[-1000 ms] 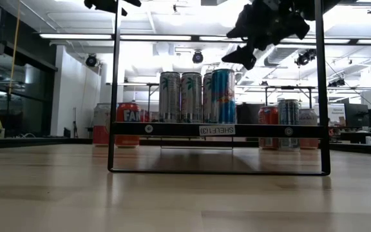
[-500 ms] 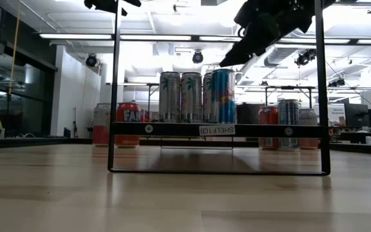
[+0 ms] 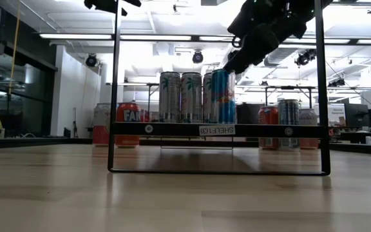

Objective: Place canned beverage on shelf
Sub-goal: Put the bottom left blue soda can on the shelf

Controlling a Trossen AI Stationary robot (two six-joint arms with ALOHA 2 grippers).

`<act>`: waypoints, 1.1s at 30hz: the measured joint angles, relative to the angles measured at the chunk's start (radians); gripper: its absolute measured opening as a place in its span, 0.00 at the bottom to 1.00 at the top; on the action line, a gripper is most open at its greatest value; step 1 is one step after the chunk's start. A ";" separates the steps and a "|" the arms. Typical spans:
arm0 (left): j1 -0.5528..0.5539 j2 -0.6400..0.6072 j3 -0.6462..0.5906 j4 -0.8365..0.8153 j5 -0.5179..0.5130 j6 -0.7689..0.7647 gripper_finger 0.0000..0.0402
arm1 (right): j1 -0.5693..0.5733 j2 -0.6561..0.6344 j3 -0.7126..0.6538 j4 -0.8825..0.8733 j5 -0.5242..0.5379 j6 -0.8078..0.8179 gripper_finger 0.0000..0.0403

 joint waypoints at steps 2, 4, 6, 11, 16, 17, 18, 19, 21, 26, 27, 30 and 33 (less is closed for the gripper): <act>0.000 0.000 0.000 0.000 0.000 0.000 0.81 | 0.000 0.013 0.000 0.003 0.013 -0.009 0.83; 0.000 0.000 0.000 0.000 0.000 0.000 0.81 | 0.000 0.030 0.000 0.000 0.013 -0.007 0.83; 0.000 0.000 0.000 0.000 0.000 0.000 0.81 | 0.004 0.041 0.000 0.001 0.013 -0.005 0.83; 0.000 0.000 0.000 0.000 0.000 -0.001 0.81 | 0.011 0.047 0.000 0.002 0.013 -0.019 0.81; 0.000 0.000 0.000 0.000 0.000 0.000 0.81 | 0.013 0.047 0.000 0.002 0.024 0.008 0.66; 0.000 0.000 0.000 0.000 0.000 0.000 0.81 | 0.016 0.047 0.000 0.002 0.027 0.018 0.61; 0.000 0.000 0.000 0.000 0.000 0.000 0.81 | 0.020 0.046 0.000 0.002 0.036 0.028 0.56; 0.000 0.000 0.000 0.000 0.000 0.000 0.81 | 0.026 0.045 0.000 0.003 0.049 0.041 0.53; 0.000 0.000 0.000 0.000 0.000 0.000 0.81 | 0.040 0.043 0.000 0.004 0.068 0.085 0.53; 0.000 0.000 0.000 0.000 0.000 0.001 0.81 | 0.121 0.043 0.025 -0.008 0.232 0.299 0.53; 0.000 0.000 0.000 0.000 0.000 0.001 0.81 | 0.147 0.043 0.033 -0.008 0.302 0.330 0.53; 0.000 0.000 0.000 0.000 0.000 0.002 0.81 | 0.216 0.048 0.063 -0.005 0.538 0.462 0.53; 0.000 0.000 0.000 0.000 0.000 0.002 0.81 | 0.255 0.075 0.105 -0.032 0.684 0.651 0.53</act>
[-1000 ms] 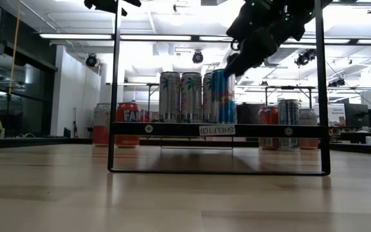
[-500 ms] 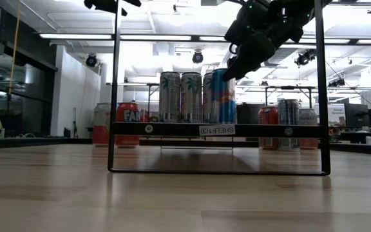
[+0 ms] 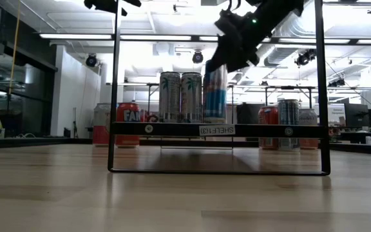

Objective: Place canned beverage on shelf
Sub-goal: Put the bottom left blue soda can on the shelf

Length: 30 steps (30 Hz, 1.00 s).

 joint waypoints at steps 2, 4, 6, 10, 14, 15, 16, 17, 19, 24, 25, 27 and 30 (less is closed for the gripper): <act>0.000 0.000 0.000 0.000 0.000 0.000 0.81 | 0.019 0.030 0.037 -0.041 0.062 0.082 0.53; 0.000 0.000 0.000 0.000 0.000 0.000 0.81 | 0.036 0.067 0.071 -0.079 0.124 0.129 0.53; 0.000 0.000 0.000 0.000 0.000 0.000 0.81 | 0.049 0.106 0.102 -0.112 0.177 0.173 0.53; 0.000 0.000 0.000 0.000 0.000 0.001 0.81 | 0.063 0.177 0.156 -0.182 0.204 0.277 0.53; 0.000 0.000 0.000 0.000 0.000 0.001 0.81 | 0.078 0.220 0.189 -0.176 0.246 0.300 0.53; 0.000 0.000 0.000 0.000 0.000 0.001 0.81 | 0.079 0.227 0.194 -0.172 0.249 0.303 0.53; 0.000 0.000 0.000 0.000 0.000 0.001 0.81 | 0.079 0.232 0.201 -0.172 0.247 0.303 0.53; 0.000 0.000 0.000 0.000 0.000 0.001 0.81 | 0.079 0.236 0.205 -0.173 0.244 0.303 0.53; 0.000 0.000 0.000 0.000 0.000 0.001 0.81 | 0.079 0.237 0.206 -0.171 0.235 0.302 0.53; 0.000 0.000 0.000 0.000 0.000 0.001 0.81 | 0.078 0.237 0.207 -0.173 0.226 0.300 0.64; 0.000 0.000 0.000 0.000 0.000 0.001 0.81 | 0.078 0.237 0.207 -0.175 0.220 0.298 0.70; 0.000 0.000 0.000 0.000 0.000 0.001 0.81 | 0.078 0.237 0.207 -0.176 0.205 0.265 0.81; 0.000 0.000 0.000 0.000 0.000 0.001 0.81 | 0.073 0.237 0.207 -0.176 0.179 0.200 0.92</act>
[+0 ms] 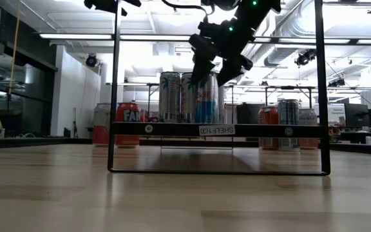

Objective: Place canned beverage on shelf
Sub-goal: Put the bottom left blue soda can on the shelf

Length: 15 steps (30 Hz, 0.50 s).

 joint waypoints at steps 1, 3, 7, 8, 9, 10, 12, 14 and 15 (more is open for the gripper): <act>0.000 0.000 0.000 0.000 0.000 0.000 0.81 | -0.003 -0.001 0.000 -0.001 -0.008 -0.021 0.94; 0.000 0.000 0.000 0.000 0.000 0.000 0.81 | -0.010 -0.004 0.000 -0.001 -0.027 -0.072 0.96; 0.000 0.000 0.000 0.000 0.000 0.000 0.81 | -0.033 -0.035 -0.001 -0.025 -0.094 -0.210 0.97; 0.000 0.000 0.000 0.000 0.000 0.000 0.81 | -0.041 -0.047 -0.001 -0.049 -0.122 -0.257 0.97; 0.000 0.000 0.000 0.000 0.000 0.000 0.81 | -0.048 -0.060 -0.001 -0.068 -0.146 -0.305 0.97; 0.000 0.000 0.000 0.000 0.000 0.000 0.81 | -0.058 -0.075 -0.001 -0.087 -0.174 -0.351 0.97; 0.000 0.000 0.000 -0.003 0.000 0.000 0.81 | -0.078 -0.107 -0.001 -0.146 -0.205 -0.433 0.97; 0.000 0.000 0.000 -0.005 0.000 0.000 0.81 | -0.109 -0.140 -0.005 -0.180 -0.255 -0.503 0.97; 0.000 0.000 0.000 -0.005 0.000 0.000 0.81 | -0.128 -0.160 -0.015 -0.176 -0.291 -0.533 0.97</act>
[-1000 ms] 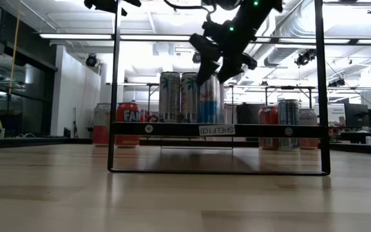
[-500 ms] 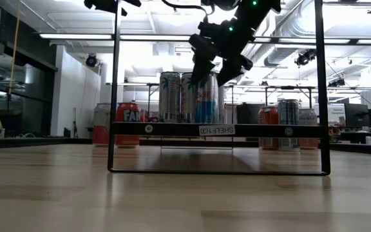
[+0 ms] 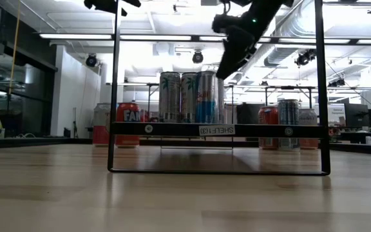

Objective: Place canned beverage on shelf
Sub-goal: Put the bottom left blue soda can on the shelf

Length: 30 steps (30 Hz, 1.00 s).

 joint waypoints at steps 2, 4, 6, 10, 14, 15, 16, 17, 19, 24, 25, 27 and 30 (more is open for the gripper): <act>0.000 0.000 0.000 0.000 0.000 0.000 0.81 | -0.039 -0.034 -0.039 0.029 -0.080 -0.033 0.97; 0.000 0.000 0.000 0.000 0.000 0.000 0.81 | -0.084 -0.068 -0.102 0.099 -0.180 -0.057 0.97; 0.000 0.000 0.000 -0.001 0.000 0.000 0.81 | -0.122 -0.093 -0.166 0.191 -0.276 -0.072 0.97; 0.000 0.000 0.000 -0.001 0.000 0.000 0.81 | -0.165 -0.106 -0.224 0.350 -0.410 -0.087 0.97; 0.000 0.000 0.000 -0.001 0.000 0.000 0.81 | -0.178 -0.093 -0.231 0.397 -0.400 -0.153 0.97; 0.000 0.000 0.000 -0.002 0.000 0.000 0.81 | -0.179 -0.084 -0.227 0.394 -0.404 -0.163 0.97; 0.000 0.000 0.000 -0.001 0.000 0.000 0.81 | -0.179 -0.076 -0.221 0.397 -0.414 -0.170 0.97; 0.000 0.000 0.000 -0.001 0.000 0.000 0.81 | -0.179 -0.069 -0.218 0.406 -0.429 -0.178 0.97; 0.000 0.000 0.000 -0.001 0.000 0.000 0.81 | -0.179 -0.057 -0.217 0.416 -0.446 -0.197 0.97; 0.000 0.000 0.000 -0.001 0.000 0.000 0.81 | -0.174 -0.035 -0.217 0.436 -0.450 -0.210 0.97; 0.000 0.000 0.000 -0.002 0.000 0.000 0.81 | -0.174 -0.035 -0.217 0.436 -0.455 -0.210 0.97; 0.000 0.000 0.000 -0.001 0.000 0.000 0.81 | -0.174 -0.035 -0.217 0.435 -0.460 -0.209 0.97; 0.000 0.000 0.000 -0.001 0.000 0.000 0.81 | -0.166 -0.034 -0.217 0.444 -0.463 -0.206 0.95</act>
